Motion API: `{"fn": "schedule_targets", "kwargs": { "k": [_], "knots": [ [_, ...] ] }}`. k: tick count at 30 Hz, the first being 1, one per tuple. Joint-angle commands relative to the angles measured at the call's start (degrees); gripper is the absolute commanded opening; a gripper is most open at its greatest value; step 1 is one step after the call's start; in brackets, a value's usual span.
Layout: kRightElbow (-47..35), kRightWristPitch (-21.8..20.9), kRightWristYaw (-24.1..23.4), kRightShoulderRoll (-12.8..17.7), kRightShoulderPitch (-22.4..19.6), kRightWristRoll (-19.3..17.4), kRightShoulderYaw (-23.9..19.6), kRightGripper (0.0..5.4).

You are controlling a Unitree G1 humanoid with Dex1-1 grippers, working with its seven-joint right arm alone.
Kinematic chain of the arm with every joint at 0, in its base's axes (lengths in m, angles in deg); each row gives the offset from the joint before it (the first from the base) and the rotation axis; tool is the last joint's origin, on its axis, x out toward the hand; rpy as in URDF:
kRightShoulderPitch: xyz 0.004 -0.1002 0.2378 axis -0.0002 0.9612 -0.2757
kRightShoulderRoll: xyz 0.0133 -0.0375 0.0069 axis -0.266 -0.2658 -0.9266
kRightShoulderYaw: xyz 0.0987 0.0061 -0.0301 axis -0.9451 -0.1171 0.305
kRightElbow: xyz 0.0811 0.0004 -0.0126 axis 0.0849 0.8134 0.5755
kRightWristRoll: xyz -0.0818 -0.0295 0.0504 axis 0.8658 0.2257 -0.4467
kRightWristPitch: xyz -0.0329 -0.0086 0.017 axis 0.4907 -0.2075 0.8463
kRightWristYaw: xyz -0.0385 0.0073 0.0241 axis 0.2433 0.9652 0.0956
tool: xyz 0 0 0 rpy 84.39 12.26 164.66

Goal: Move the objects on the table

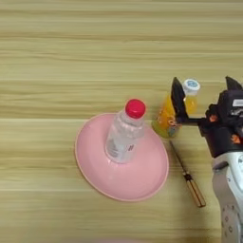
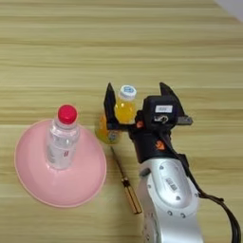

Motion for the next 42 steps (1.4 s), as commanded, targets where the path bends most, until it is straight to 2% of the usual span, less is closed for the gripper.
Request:
{"fn": "schedule_targets", "kwargs": {
  "k": [1, 18, 32, 42],
  "knots": [
    [2.81, -3.99, 1.21, 1.51, -3.28, -0.80, -0.16, 5.37],
    [16.81, -5.92, 2.18, 2.76, -8.67, -2.46, -1.61, 5.37],
    [23.22, -8.01, 2.54, 3.39, -10.71, -2.58, -2.10, 5.37],
    [24.75, -9.71, 3.58, 2.58, -10.77, -3.00, -0.89, 5.37]
  ]
}}
